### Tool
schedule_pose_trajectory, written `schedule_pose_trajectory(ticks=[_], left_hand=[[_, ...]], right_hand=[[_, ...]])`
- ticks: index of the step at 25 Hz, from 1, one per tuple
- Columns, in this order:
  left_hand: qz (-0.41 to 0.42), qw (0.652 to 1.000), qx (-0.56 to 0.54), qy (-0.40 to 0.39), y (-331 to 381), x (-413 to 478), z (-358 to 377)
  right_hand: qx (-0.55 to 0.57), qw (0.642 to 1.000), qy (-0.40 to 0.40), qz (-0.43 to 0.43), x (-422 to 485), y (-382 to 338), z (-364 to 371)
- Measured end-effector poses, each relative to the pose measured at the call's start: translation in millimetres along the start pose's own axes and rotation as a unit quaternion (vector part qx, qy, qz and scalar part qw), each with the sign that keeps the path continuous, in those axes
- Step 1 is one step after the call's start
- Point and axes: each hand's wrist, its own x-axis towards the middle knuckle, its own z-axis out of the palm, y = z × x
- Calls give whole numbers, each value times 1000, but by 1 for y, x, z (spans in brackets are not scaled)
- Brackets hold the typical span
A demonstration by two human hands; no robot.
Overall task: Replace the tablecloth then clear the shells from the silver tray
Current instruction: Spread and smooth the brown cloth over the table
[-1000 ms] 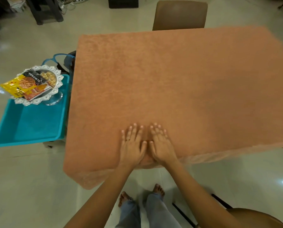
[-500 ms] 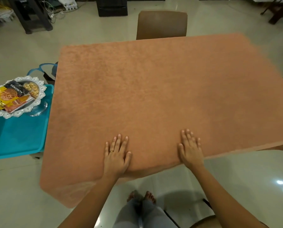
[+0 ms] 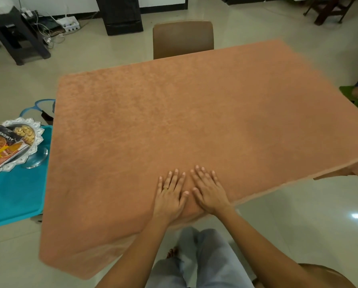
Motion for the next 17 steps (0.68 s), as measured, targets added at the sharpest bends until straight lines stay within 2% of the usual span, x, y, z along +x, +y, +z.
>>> schedule_pose_trajectory(ticks=[5,7,9,12,15,17], left_hand=[[-45,998,24,38,13,9,-3],[-89,992,29,78,34,24,-7],[-123,988,2,89,61,44,-7],[-108,990,-38,84,108,78,10],[-100,993,-46,50,132,94,28],[-111,993,-32,37,133,93,33]], right_hand=[[19,989,36,143,-15,118,-27],[42,978,50,200,-14,133,-36],[52,984,45,162,-4,111,-39],[47,998,29,29,10,82,-30],[26,998,49,-17,16,116,-30],[12,1000,15,-15,16,158,-38]])
